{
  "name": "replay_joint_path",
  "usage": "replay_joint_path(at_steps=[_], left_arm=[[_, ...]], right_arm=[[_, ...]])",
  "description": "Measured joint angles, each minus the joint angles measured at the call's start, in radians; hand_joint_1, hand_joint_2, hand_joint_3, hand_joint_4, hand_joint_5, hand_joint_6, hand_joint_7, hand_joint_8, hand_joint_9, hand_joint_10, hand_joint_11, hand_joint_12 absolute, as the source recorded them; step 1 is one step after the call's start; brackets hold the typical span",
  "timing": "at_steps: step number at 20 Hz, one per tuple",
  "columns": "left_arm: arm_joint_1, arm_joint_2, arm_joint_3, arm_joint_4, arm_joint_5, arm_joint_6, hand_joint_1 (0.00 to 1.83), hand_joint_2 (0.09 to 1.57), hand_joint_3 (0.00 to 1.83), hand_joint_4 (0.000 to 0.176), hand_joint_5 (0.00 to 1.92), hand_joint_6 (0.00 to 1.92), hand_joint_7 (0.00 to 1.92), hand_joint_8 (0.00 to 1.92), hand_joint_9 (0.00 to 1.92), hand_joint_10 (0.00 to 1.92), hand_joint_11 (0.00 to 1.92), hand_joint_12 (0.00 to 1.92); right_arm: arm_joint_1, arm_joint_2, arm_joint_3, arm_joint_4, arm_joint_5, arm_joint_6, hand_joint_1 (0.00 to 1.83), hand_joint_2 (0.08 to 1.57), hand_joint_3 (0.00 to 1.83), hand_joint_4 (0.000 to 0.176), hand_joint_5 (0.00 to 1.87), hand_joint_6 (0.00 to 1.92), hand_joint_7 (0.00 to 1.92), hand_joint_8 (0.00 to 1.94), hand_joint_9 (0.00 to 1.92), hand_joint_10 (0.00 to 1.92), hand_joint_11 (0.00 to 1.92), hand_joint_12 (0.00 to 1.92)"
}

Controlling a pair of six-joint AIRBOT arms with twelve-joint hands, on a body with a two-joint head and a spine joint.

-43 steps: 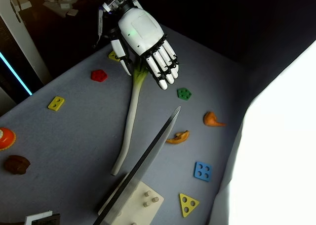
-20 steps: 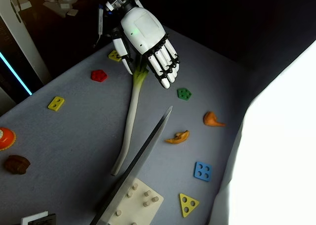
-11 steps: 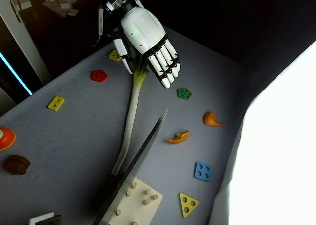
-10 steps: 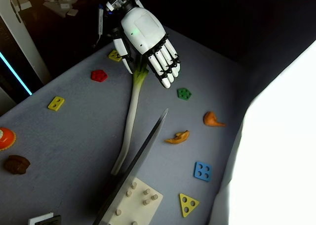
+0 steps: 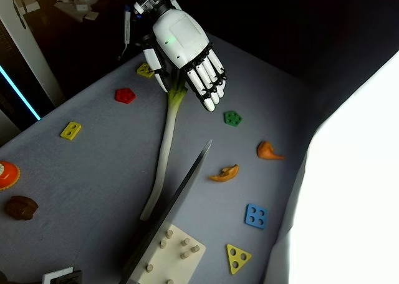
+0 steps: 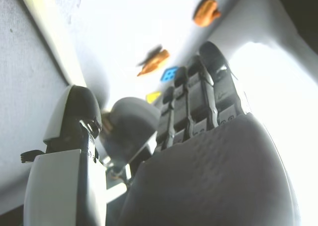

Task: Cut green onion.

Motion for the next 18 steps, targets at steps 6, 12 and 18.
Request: replay_joint_path(at_steps=[6, 12, 18], left_arm=[[0.0, 0.0, 0.0, 0.0, 0.0, 0.003, 0.78, 1.22, 0.0, 0.045, 0.06, 0.0, 0.18, 0.01, 0.14, 0.0, 0.0, 0.52], [0.0, 0.0, 0.0, 0.0, 0.0, 0.003, 0.77, 1.22, 0.0, 0.046, 0.03, 0.0, 0.16, 0.0, 0.14, 0.0, 0.0, 0.57], [0.0, 0.0, 0.0, -0.001, 0.0, 0.003, 0.76, 1.22, 0.0, 0.048, 0.03, 0.0, 0.12, 0.0, 0.15, 0.0, 0.0, 0.63]], right_arm=[[-0.002, 0.0, 0.002, -0.001, 0.005, 0.0, 1.55, 1.1, 0.29, 0.176, 1.4, 1.92, 1.51, 1.94, 1.62, 1.92, 1.69, 1.92], [-0.002, 0.0, 0.002, -0.004, 0.005, -0.002, 1.09, 1.23, 0.2, 0.0, 0.59, 1.55, 0.66, 1.66, 0.57, 1.92, 0.65, 1.92], [-0.002, 0.0, 0.002, -0.008, 0.005, -0.005, 1.11, 1.16, 0.0, 0.0, 0.26, 1.22, 0.29, 1.31, 0.25, 1.7, 0.26, 1.92]])
